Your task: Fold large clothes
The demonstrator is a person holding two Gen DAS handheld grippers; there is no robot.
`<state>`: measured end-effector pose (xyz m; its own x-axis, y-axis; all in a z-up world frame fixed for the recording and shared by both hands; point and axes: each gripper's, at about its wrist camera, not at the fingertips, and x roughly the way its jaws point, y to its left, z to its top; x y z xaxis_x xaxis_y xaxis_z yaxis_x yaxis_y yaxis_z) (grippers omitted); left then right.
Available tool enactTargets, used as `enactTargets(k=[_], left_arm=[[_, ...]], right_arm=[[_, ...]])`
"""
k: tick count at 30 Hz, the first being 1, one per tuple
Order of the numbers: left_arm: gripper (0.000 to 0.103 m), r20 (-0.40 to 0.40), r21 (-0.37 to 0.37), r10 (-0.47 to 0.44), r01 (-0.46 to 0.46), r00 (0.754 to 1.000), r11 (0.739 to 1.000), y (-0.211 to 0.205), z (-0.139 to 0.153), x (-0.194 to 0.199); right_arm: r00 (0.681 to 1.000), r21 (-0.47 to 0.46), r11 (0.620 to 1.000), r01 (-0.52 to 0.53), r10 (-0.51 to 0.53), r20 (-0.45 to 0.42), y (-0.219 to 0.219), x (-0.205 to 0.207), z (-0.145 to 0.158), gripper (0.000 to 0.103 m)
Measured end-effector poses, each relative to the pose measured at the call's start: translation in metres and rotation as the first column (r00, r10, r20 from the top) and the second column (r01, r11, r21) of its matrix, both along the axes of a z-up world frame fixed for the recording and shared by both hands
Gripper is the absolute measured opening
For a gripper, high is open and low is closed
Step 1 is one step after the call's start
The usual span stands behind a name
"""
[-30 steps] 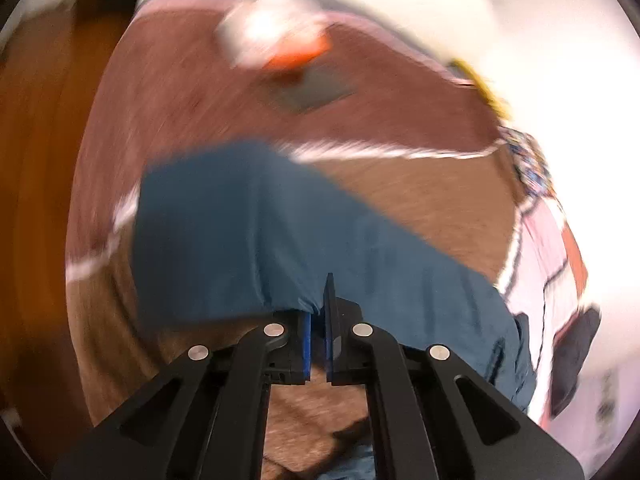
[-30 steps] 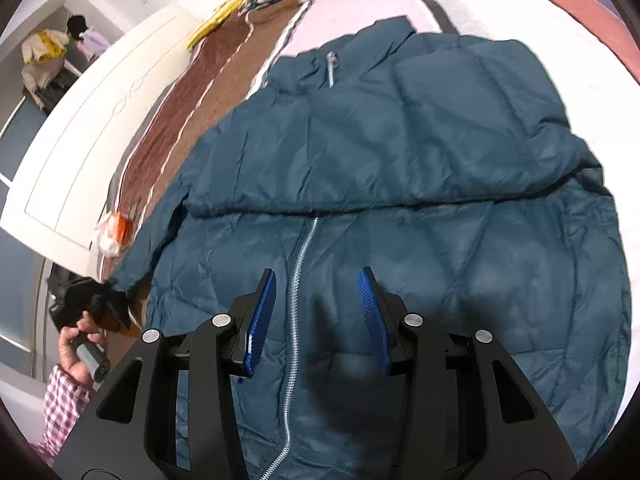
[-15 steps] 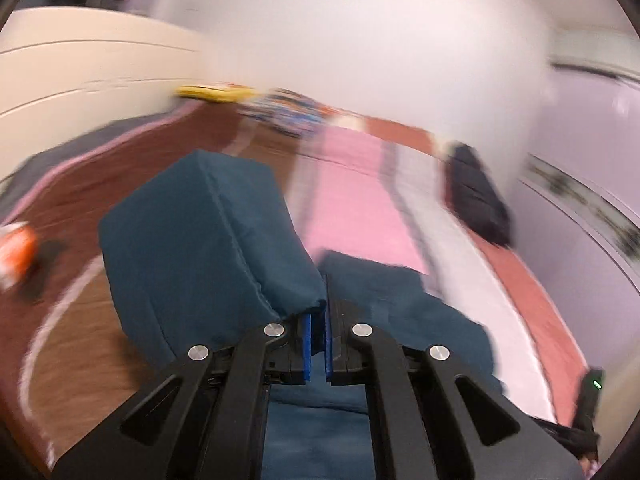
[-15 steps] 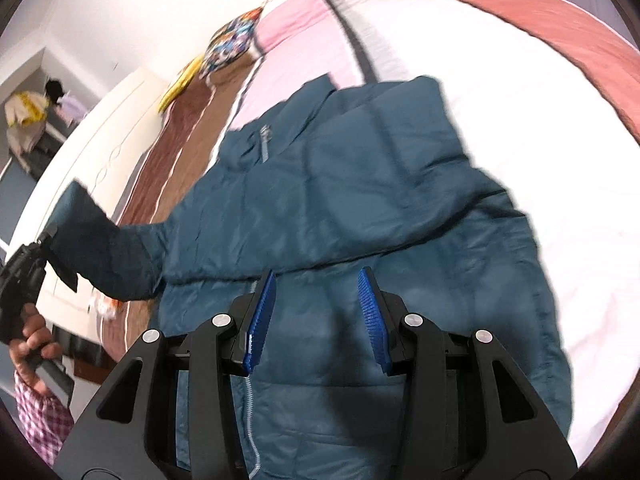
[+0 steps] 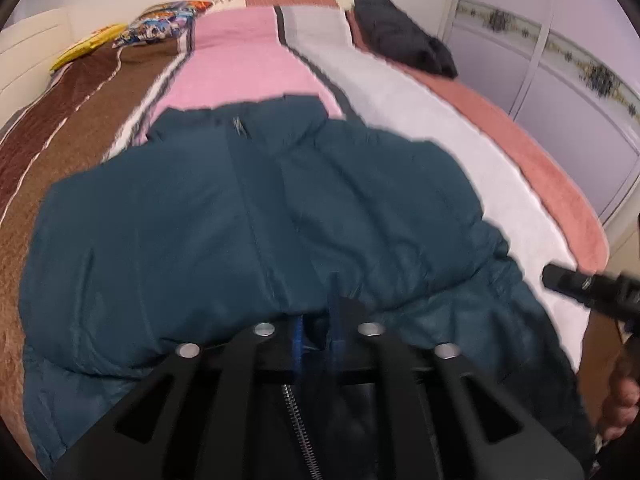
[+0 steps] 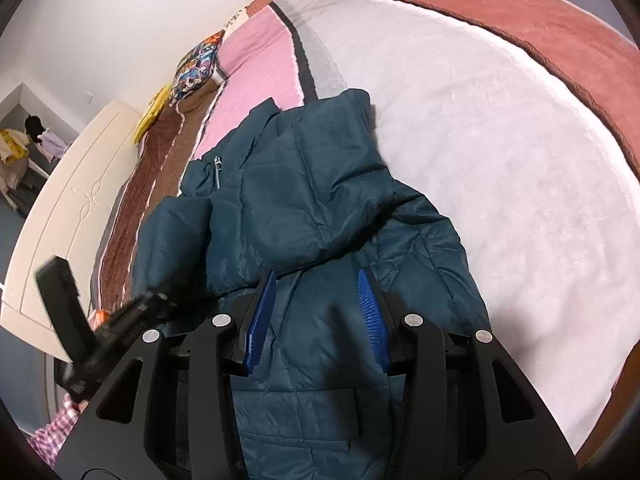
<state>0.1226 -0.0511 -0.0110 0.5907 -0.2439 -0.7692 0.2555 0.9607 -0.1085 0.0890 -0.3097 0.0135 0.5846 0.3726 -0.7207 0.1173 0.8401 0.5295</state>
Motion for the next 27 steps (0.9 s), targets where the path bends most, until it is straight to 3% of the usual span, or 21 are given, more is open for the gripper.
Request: enactTargets(k=[1, 4, 10, 14, 19, 23, 25, 27], left_arm=[[0.049, -0.034, -0.005, -0.018, 0.018, 0.999, 1.000, 0.001, -0.004, 0.002], [0.060, -0.037, -0.001, -0.043, 0.043, 0.998, 0.999, 0.002, 0.002, -0.007], [0.061, -0.036, -0.086, -0.060, 0.057, 0.998, 0.995, 0.026, 0.014, -0.050], [0.061, -0.012, -0.115, 0.006, -0.007, 1.000, 0.993, 0.059, 0.023, -0.077], [0.061, -0.001, -0.149, 0.157, -0.155, 0.988, 0.977, 0.108, 0.029, -0.098], [0.061, -0.013, -0.202, 0.238, -0.235, 0.971, 0.951, 0.139, 0.030, -0.107], [0.061, -0.018, -0.220, 0.265, -0.262, 0.964, 0.940, 0.152, 0.029, -0.113], [0.061, -0.017, -0.233, 0.283, -0.279, 0.959, 0.932, 0.162, 0.029, -0.117]], right_arm=[[1.000, 0.002, 1.000, -0.002, 0.002, -0.002, 0.000, 0.001, -0.001, 0.043], [1.000, 0.007, 1.000, -0.010, 0.010, -0.007, 0.005, 0.003, -0.003, 0.043], [0.997, -0.015, 0.997, -0.079, 0.080, 0.012, 0.033, 0.005, 0.006, 0.043], [0.979, -0.087, 0.978, -0.192, 0.197, 0.051, 0.075, 0.007, 0.021, 0.044], [0.909, -0.296, 0.885, -0.359, 0.403, 0.104, 0.168, 0.003, 0.037, 0.058], [0.825, -0.577, 0.720, -0.386, 0.549, 0.133, 0.244, -0.010, 0.036, 0.063], [0.777, -0.766, 0.549, -0.334, 0.620, 0.106, 0.283, -0.015, 0.021, 0.063], [0.738, -0.867, 0.406, -0.290, 0.672, 0.068, 0.309, -0.017, 0.003, 0.063]])
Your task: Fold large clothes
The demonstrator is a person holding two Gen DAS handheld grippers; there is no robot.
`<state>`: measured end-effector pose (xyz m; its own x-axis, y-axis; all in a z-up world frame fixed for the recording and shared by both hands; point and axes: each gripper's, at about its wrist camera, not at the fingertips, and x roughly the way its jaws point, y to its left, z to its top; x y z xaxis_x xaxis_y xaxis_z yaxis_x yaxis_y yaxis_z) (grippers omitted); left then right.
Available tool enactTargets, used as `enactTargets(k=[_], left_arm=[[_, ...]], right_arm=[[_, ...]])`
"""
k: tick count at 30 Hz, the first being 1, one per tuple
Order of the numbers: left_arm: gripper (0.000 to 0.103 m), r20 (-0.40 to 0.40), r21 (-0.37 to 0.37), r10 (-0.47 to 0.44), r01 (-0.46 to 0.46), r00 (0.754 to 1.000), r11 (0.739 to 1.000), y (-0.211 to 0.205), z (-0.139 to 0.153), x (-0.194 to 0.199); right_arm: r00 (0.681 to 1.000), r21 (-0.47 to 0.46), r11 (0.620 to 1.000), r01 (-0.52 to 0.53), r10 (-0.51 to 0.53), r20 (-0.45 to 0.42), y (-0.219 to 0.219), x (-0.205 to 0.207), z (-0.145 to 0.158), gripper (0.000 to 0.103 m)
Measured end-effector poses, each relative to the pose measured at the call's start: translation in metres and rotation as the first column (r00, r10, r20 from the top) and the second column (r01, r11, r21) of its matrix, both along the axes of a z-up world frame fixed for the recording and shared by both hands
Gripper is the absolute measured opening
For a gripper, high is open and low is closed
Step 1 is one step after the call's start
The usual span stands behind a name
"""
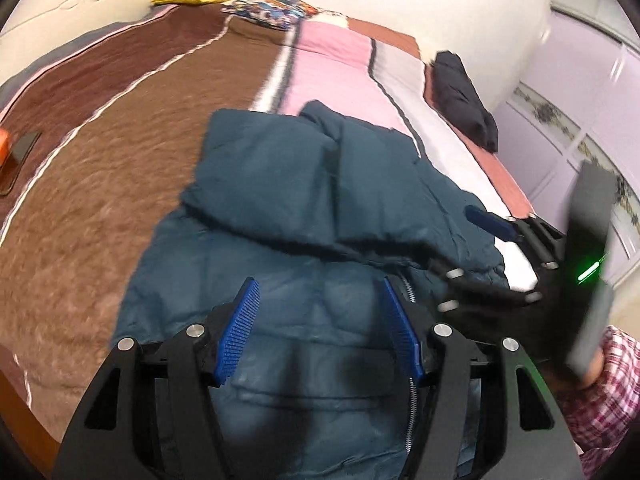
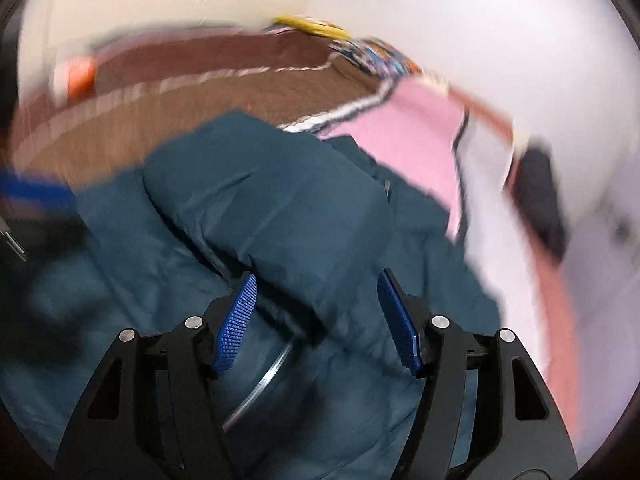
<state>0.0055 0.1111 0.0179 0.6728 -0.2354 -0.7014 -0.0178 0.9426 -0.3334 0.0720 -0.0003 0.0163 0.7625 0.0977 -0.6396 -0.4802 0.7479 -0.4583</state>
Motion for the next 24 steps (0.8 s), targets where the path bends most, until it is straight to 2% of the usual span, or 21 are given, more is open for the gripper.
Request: enactTargets(k=[2, 5, 7, 8, 9, 11, 14, 17, 18, 19, 21, 24], left_arm=[[0.061, 0.000, -0.016, 0.020, -0.020, 1.000, 1.000, 0.009, -0.001, -0.003], [0.061, -0.005, -0.035, 0.041, -0.041, 0.999, 0.999, 0.020, -0.003, -0.007], [0.061, -0.002, -0.040, 0.049, -0.049, 0.999, 0.998, 0.024, -0.002, -0.009], [0.061, 0.001, -0.039, 0.052, -0.052, 0.999, 0.998, 0.025, -0.001, -0.010], [0.061, 0.004, -0.038, 0.054, -0.053, 0.999, 0.998, 0.026, -0.001, -0.009], [0.061, 0.003, -0.037, 0.057, -0.057, 0.998, 0.998, 0.027, -0.002, -0.009], [0.061, -0.009, -0.041, 0.061, -0.062, 0.998, 0.997, 0.027, -0.006, -0.005], [0.061, -0.016, -0.035, 0.049, -0.050, 0.999, 0.998, 0.021, -0.008, -0.002], [0.061, -0.016, -0.029, 0.042, -0.042, 0.999, 0.999, 0.018, -0.007, -0.001], [0.061, -0.015, -0.025, 0.036, -0.037, 0.999, 0.999, 0.016, -0.007, 0.000], [0.061, -0.012, -0.016, 0.028, -0.028, 1.000, 0.999, 0.012, -0.005, 0.002], [0.061, -0.012, -0.004, 0.022, -0.022, 1.000, 1.000, 0.008, -0.002, 0.007]], right_arm=[[0.999, -0.117, 0.993, -0.024, 0.029, 0.038, 0.020, 0.002, -0.020, 0.063], [0.998, -0.196, 0.981, -0.013, 0.023, 0.053, 0.033, 0.014, -0.043, 0.062], [0.999, -0.204, 0.979, 0.006, 0.004, 0.048, 0.029, 0.027, -0.052, 0.033], [0.999, -0.183, 0.983, 0.014, -0.007, 0.038, 0.025, 0.031, -0.050, 0.027], [0.999, -0.130, 0.991, 0.033, -0.030, 0.026, 0.017, 0.034, -0.044, 0.016], [0.996, -0.023, 0.996, 0.090, -0.090, 0.004, -0.004, 0.038, -0.029, 0.012], [0.981, 0.149, 0.970, 0.192, -0.186, -0.052, -0.041, 0.042, -0.007, 0.012], [0.949, 0.306, 0.901, 0.307, -0.266, -0.169, -0.078, 0.042, 0.007, 0.012], [0.931, 0.360, 0.864, 0.353, -0.284, -0.230, -0.095, 0.044, 0.006, 0.016], [0.912, 0.396, 0.831, 0.391, -0.293, -0.286, -0.108, 0.043, 0.005, 0.031], [0.877, 0.462, 0.762, 0.454, -0.290, -0.384, -0.137, 0.042, -0.001, 0.052], [0.843, 0.537, 0.676, 0.505, -0.255, -0.473, -0.167, 0.038, -0.004, 0.058]])
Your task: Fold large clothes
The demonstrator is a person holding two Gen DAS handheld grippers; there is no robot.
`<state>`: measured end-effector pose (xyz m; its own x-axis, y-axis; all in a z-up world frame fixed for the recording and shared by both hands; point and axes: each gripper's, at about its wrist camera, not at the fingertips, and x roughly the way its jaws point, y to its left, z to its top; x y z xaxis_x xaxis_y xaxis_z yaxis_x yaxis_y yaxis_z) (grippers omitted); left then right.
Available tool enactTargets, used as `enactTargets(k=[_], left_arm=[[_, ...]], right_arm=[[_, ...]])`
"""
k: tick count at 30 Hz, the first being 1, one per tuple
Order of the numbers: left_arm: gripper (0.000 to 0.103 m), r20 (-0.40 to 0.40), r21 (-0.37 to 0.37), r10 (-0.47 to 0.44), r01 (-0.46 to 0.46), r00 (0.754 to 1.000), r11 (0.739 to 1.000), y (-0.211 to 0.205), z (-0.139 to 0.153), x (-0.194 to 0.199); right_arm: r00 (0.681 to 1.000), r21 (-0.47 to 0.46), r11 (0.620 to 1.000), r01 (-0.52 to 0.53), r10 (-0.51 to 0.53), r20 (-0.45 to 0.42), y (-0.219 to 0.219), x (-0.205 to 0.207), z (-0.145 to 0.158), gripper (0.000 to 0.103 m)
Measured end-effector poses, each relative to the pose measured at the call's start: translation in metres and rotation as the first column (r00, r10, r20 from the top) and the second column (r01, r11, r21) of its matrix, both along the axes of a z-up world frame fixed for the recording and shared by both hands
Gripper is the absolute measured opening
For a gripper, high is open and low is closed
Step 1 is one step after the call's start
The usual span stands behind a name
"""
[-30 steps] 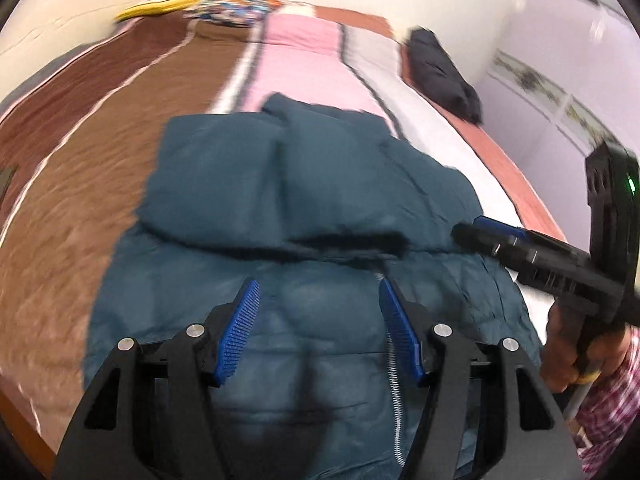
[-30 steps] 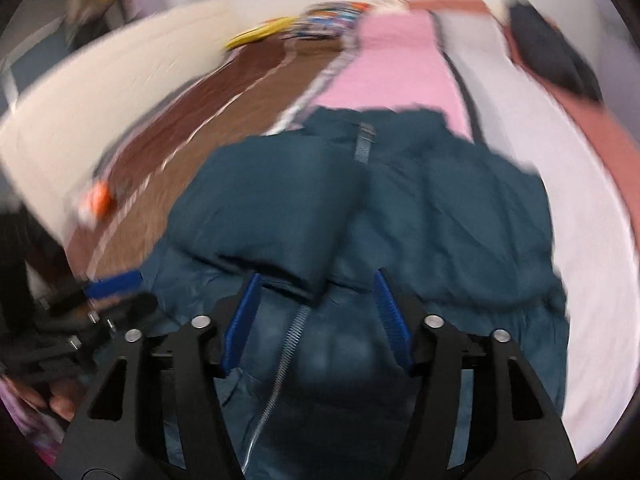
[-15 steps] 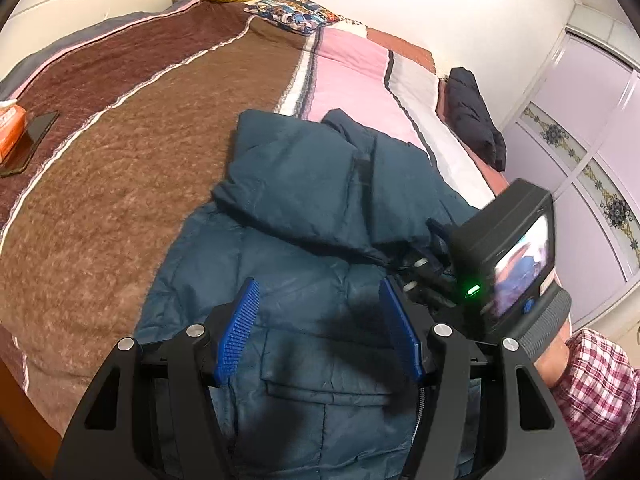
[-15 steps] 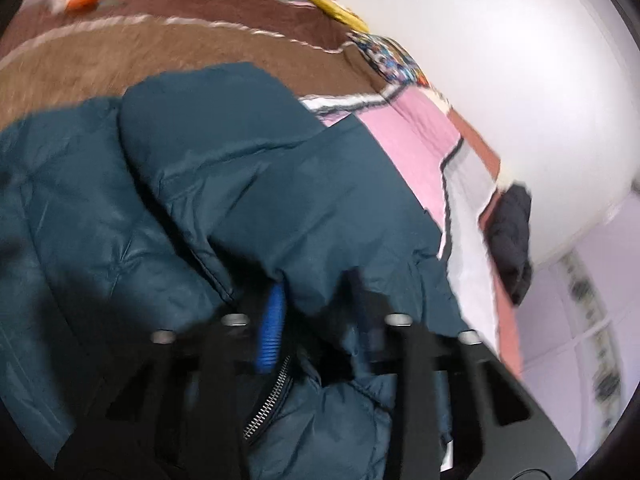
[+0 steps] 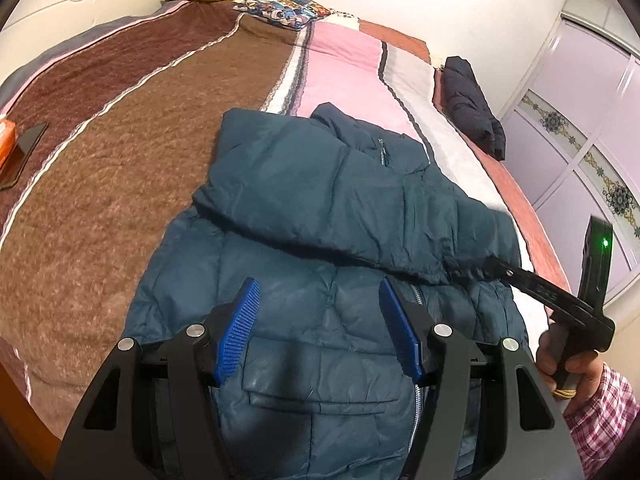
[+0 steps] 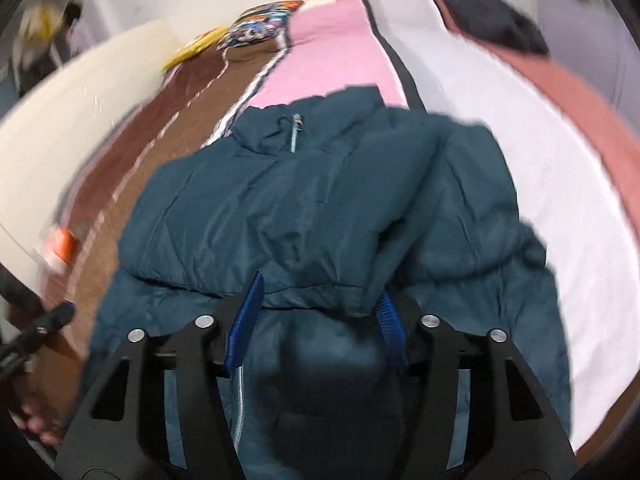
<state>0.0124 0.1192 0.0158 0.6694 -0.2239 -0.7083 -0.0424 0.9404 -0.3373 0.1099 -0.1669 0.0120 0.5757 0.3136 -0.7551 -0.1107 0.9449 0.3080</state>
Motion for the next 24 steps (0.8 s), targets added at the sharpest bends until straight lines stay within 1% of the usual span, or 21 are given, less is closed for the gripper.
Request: enactTargets(k=[1, 2, 4, 5, 7, 8, 9, 10, 12, 14, 17, 18, 21, 23, 24], left_arm=[[0.061, -0.002, 0.007, 0.001, -0.001, 1.000, 1.000, -0.001, 0.001, 0.003], [0.061, -0.003, 0.012, 0.002, -0.002, 1.000, 1.000, -0.002, 0.002, 0.005], [0.061, 0.000, 0.030, 0.006, -0.006, 1.000, 1.000, -0.003, 0.005, 0.010], [0.061, 0.003, 0.039, 0.009, -0.009, 1.000, 0.999, -0.003, 0.006, 0.013], [0.061, 0.009, 0.057, 0.014, -0.015, 1.000, 0.998, -0.003, 0.009, 0.019], [0.061, 0.013, 0.068, 0.020, -0.021, 1.000, 0.997, -0.002, 0.011, 0.023], [0.061, 0.014, 0.080, 0.027, -0.028, 1.000, 0.996, -0.001, 0.012, 0.028], [0.061, 0.015, 0.086, 0.034, -0.036, 0.999, 0.996, 0.000, 0.013, 0.032], [0.061, 0.014, 0.102, 0.054, -0.055, 0.998, 0.993, 0.002, 0.015, 0.042], [0.061, 0.021, 0.108, 0.063, -0.065, 0.998, 0.992, 0.003, 0.018, 0.049], [0.061, 0.021, 0.123, 0.065, -0.067, 0.998, 0.990, 0.001, 0.018, 0.061], [0.061, 0.020, 0.132, 0.065, -0.067, 0.998, 0.989, 0.000, 0.016, 0.065], [0.061, 0.005, 0.175, 0.080, -0.080, 0.997, 0.981, -0.004, 0.005, 0.081], [0.061, -0.033, 0.204, 0.113, -0.104, 0.993, 0.973, -0.005, -0.009, 0.094], [0.061, -0.063, 0.201, 0.129, -0.114, 0.990, 0.973, -0.003, -0.017, 0.099]], right_arm=[[1.000, 0.054, 0.999, 0.009, -0.007, -0.024, -0.009, 0.002, -0.002, 0.059], [0.998, 0.130, 0.991, 0.027, -0.020, -0.058, -0.021, 0.005, -0.006, 0.059], [0.994, 0.219, 0.973, 0.072, -0.051, -0.099, -0.036, 0.013, -0.009, 0.059], [0.989, 0.268, 0.958, 0.104, -0.072, -0.125, -0.045, 0.017, -0.013, 0.059], [0.984, 0.314, 0.940, 0.137, -0.091, -0.155, -0.057, 0.023, -0.014, 0.058], [0.981, 0.328, 0.933, 0.149, -0.098, -0.166, -0.060, 0.026, -0.015, 0.053], [0.979, 0.329, 0.931, 0.157, -0.104, -0.173, -0.062, 0.026, -0.016, 0.033], [0.975, 0.322, 0.931, 0.172, -0.115, -0.188, -0.065, 0.027, -0.017, 0.010], [0.965, 0.327, 0.924, 0.198, -0.127, -0.228, -0.073, 0.026, -0.023, 0.009], [0.960, 0.365, 0.905, 0.218, -0.132, -0.246, -0.083, 0.020, -0.026, 0.008], [0.960, 0.360, 0.907, 0.219, -0.133, -0.248, -0.093, 0.006, -0.026, 0.008], [0.958, 0.358, 0.908, 0.219, -0.131, -0.254, -0.094, 0.008, -0.030, 0.008], [0.948, 0.340, 0.910, 0.239, -0.143, -0.284, -0.095, 0.009, -0.044, 0.008], [0.942, 0.337, 0.907, 0.252, -0.151, -0.299, -0.096, 0.008, -0.050, 0.008], [0.942, 0.334, 0.908, 0.253, -0.152, -0.300, -0.096, 0.008, -0.051, 0.008]])
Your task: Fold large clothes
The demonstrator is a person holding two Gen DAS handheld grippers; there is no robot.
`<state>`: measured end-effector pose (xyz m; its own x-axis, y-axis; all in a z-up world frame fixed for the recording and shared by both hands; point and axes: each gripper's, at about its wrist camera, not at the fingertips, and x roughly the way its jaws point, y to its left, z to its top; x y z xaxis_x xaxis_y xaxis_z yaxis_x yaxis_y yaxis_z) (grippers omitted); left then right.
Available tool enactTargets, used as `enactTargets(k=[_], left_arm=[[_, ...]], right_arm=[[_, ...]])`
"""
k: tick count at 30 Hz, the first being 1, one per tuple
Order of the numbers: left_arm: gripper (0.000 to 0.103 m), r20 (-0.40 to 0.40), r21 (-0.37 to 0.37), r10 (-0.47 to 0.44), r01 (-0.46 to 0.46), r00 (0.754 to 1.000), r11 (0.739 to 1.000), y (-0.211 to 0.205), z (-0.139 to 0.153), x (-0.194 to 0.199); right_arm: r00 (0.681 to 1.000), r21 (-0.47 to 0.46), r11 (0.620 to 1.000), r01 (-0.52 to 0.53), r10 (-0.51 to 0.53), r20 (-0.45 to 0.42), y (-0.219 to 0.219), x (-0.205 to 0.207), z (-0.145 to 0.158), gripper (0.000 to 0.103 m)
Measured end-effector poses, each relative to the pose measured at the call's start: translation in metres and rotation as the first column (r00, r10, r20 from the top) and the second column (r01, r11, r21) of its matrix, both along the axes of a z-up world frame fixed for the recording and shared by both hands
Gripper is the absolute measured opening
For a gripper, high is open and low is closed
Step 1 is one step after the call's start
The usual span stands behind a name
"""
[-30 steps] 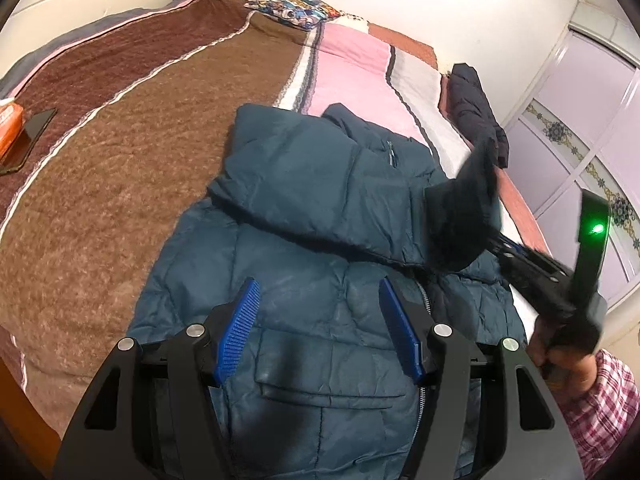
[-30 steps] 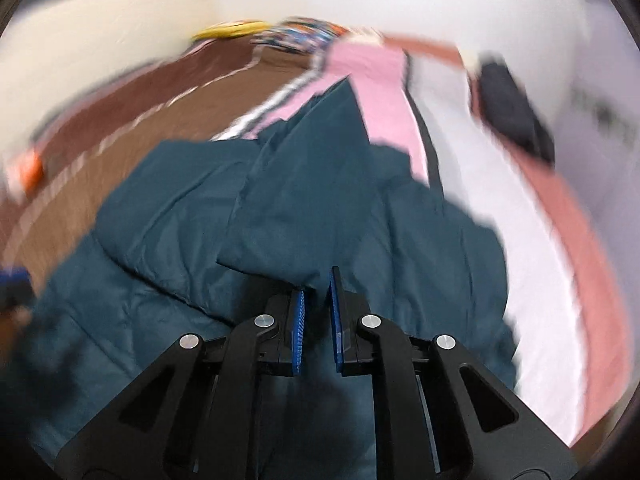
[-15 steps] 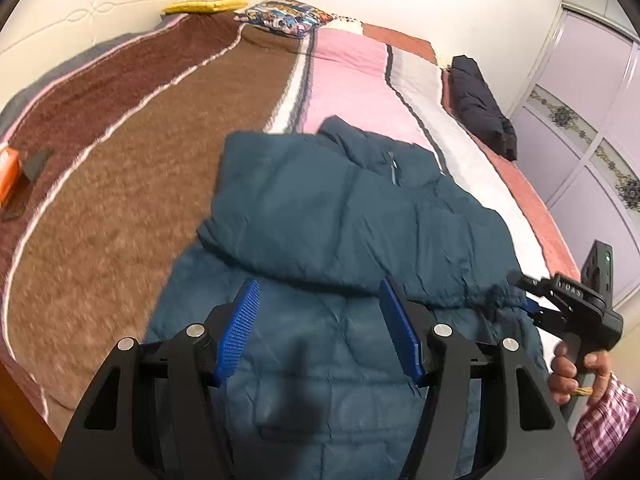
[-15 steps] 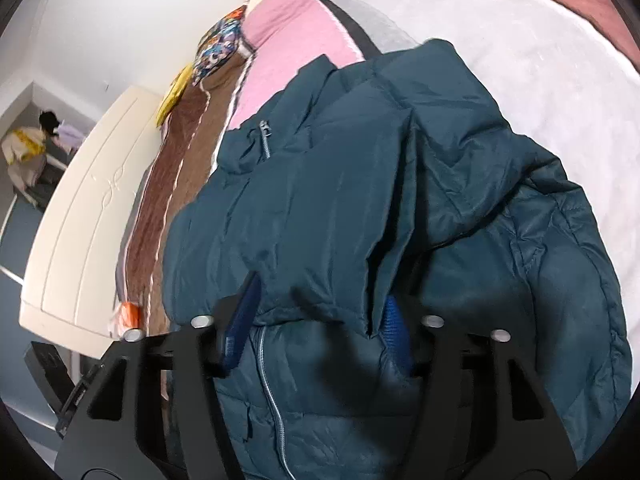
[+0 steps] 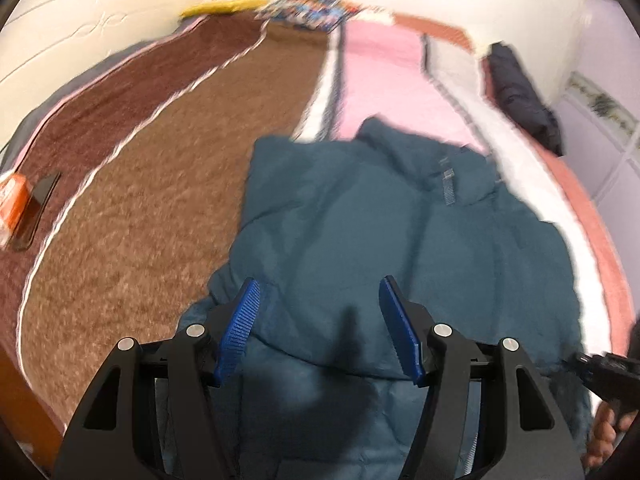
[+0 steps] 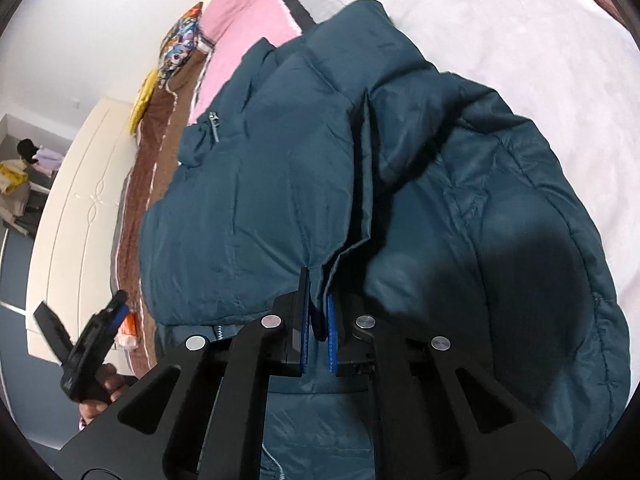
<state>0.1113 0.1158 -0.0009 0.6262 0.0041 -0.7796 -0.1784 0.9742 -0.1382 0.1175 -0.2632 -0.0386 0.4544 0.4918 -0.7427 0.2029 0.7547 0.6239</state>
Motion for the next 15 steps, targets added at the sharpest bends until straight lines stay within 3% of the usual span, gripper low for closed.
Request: enactTargets(k=[3, 7, 9, 12, 15], left_arm=[[0.061, -0.041, -0.023, 0.022, -0.023, 0.999, 0.999, 0.003, -0.011, 0.003], [0.061, -0.025, -0.005, 0.014, -0.014, 1.000, 1.000, 0.003, -0.007, 0.004], [0.061, 0.003, 0.018, 0.004, -0.004, 1.000, 1.000, 0.002, 0.003, 0.008], [0.061, 0.036, 0.054, -0.009, 0.007, 0.999, 0.999, -0.002, 0.014, 0.022], [0.061, 0.051, 0.080, -0.016, 0.012, 0.999, 0.997, -0.006, 0.020, 0.044]], right_arm=[[1.000, -0.015, 1.000, -0.011, 0.011, 0.002, -0.001, -0.002, -0.001, 0.008], [1.000, -0.052, 0.999, -0.012, 0.012, -0.011, -0.002, -0.003, 0.003, 0.018], [1.000, -0.121, 0.993, -0.005, 0.008, 0.024, -0.004, -0.009, 0.017, 0.028], [0.994, -0.267, 0.963, 0.050, -0.022, 0.106, -0.009, -0.019, 0.041, 0.028], [0.984, -0.312, 0.950, 0.028, 0.028, 0.175, -0.002, -0.022, 0.058, 0.028]])
